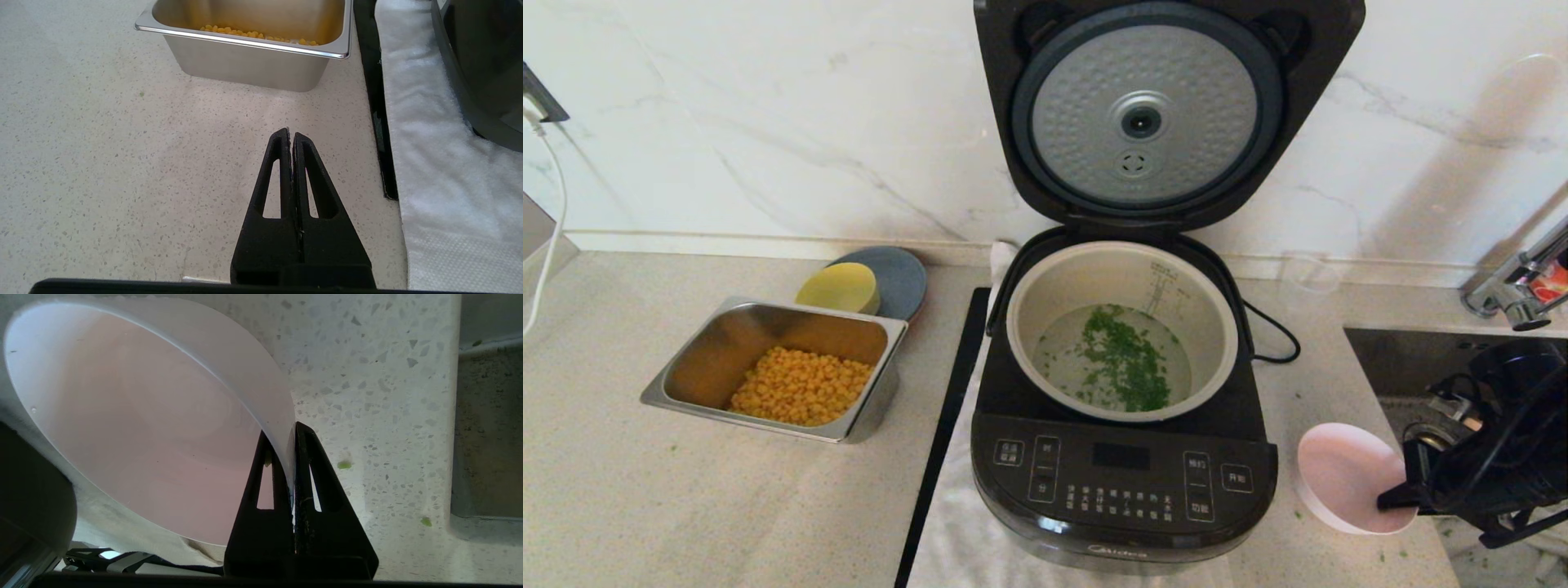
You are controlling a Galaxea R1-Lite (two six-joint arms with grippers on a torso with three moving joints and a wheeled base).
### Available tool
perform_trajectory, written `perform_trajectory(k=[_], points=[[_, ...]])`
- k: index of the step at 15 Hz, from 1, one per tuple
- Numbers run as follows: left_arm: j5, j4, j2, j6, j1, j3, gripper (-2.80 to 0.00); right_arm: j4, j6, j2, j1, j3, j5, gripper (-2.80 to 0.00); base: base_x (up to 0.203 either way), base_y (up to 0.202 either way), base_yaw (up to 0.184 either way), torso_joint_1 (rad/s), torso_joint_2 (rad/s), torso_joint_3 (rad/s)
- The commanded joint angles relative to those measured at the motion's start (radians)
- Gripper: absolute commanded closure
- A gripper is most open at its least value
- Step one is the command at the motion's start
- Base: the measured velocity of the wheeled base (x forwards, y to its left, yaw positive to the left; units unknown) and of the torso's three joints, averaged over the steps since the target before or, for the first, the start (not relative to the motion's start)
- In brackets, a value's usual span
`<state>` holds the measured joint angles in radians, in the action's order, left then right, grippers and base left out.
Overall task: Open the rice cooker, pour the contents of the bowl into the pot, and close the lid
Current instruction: Place the bowl on the table
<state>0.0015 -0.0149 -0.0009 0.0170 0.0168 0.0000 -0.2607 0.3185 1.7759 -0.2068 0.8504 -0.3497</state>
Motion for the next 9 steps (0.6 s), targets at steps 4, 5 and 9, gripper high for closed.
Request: perform_trajectory(k=[4, 5, 9], points=[[0.0, 0.0, -0.001, 0.0, 0.0, 0.008, 0.0, 0.014, 0.006, 0.015, 0.0, 0.002, 0.0, -2.8, 0.0, 0.0, 0.0, 0.0, 0.0, 0.0], [0.0, 0.0, -0.001, 0.0, 0.0, 0.008, 0.0, 0.018, 0.01, 0.012, 0.0, 0.002, 0.0, -2.8, 0.0, 0.0, 0.0, 0.0, 0.0, 0.0], [0.0, 0.0, -0.001, 0.0, 0.0, 0.008, 0.0, 0.02, 0.076, -0.083, -0.033, 0.032, -0.007, -2.8, 0.0, 0.0, 0.0, 0.0, 0.0, 0.0]])
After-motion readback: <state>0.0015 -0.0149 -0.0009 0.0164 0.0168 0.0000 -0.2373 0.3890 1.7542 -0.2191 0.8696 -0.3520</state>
